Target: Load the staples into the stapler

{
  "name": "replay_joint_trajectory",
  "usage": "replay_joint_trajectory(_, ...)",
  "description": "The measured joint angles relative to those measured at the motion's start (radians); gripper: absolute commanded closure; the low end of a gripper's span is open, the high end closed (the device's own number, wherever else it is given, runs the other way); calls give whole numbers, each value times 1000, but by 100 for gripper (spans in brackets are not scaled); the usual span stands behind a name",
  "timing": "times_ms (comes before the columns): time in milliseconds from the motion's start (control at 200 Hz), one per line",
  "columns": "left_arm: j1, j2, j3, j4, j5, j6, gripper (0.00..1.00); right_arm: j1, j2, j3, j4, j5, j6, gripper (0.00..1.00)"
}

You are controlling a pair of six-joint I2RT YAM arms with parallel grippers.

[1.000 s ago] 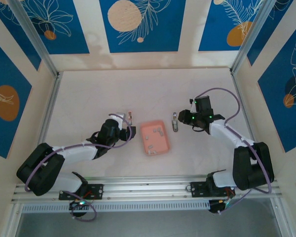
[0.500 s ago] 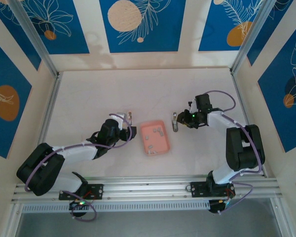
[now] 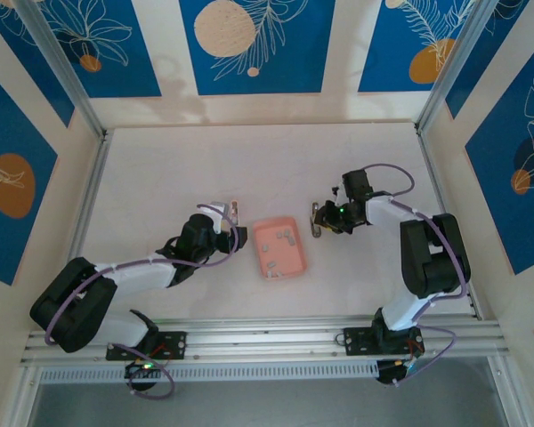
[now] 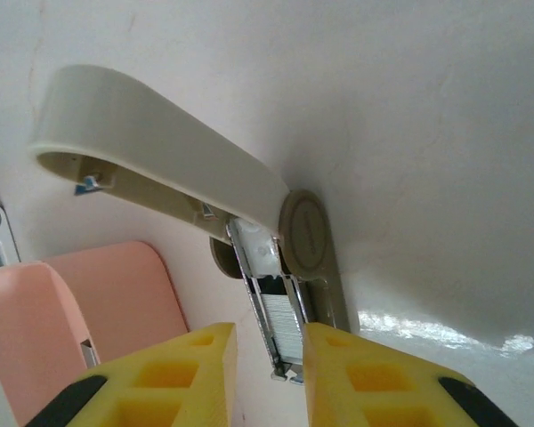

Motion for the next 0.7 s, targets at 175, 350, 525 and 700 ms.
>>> replay_joint_trajectory(175,0,12,0,2,7,0,24,7,26,2,-1,17,0,76)
replay_joint_trajectory(350,0,23,0,6,9,0,24,13,44,3,-5,28,-1,79)
replay_joint_trajectory(525,0,24,0,8,11,0,24,29,45,17,-21,55,-8,81)
replay_joint_trajectory(700,0,24,0,8,11,0,24,43,41,23,-33,85,-16,81)
